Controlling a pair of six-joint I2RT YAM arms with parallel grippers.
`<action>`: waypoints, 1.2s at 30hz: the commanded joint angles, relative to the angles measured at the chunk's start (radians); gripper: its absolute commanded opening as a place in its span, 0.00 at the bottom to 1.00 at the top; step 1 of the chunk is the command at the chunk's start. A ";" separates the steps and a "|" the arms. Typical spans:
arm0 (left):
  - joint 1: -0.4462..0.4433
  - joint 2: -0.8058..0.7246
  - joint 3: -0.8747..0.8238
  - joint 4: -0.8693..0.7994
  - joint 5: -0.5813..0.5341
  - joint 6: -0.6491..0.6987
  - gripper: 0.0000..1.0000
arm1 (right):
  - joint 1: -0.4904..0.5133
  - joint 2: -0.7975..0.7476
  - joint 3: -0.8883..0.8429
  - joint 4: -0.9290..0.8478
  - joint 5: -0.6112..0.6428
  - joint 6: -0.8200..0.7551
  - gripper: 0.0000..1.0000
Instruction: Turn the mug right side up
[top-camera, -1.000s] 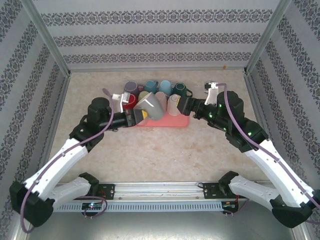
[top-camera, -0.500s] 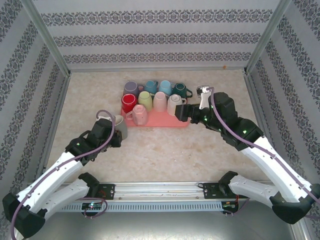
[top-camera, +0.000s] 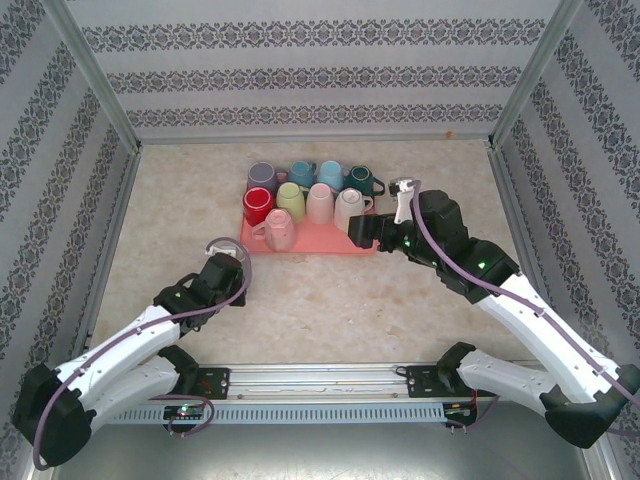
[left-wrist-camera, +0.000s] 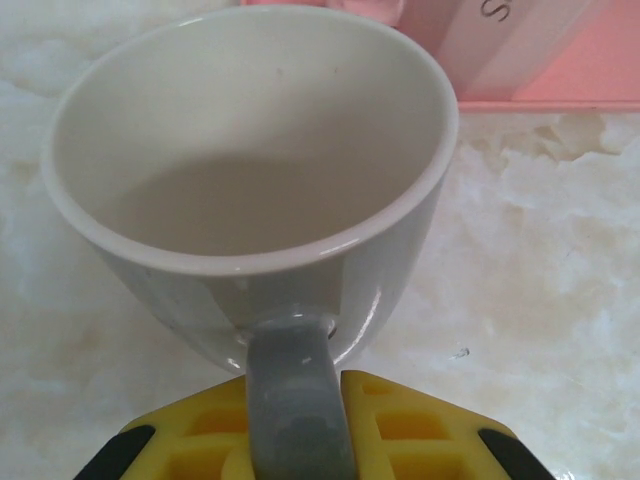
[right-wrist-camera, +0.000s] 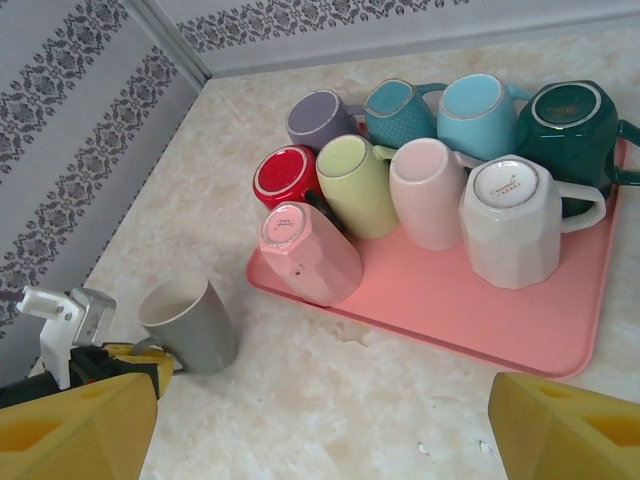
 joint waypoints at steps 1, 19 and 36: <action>-0.026 0.012 -0.003 0.135 -0.039 0.055 0.06 | 0.015 0.005 -0.016 0.046 0.018 0.009 0.86; -0.069 0.146 0.008 0.125 -0.088 0.022 0.26 | 0.006 0.037 -0.038 0.080 0.013 -0.003 0.88; -0.073 0.082 -0.020 0.071 -0.073 -0.043 0.50 | -0.004 0.018 -0.061 0.076 -0.005 -0.007 0.89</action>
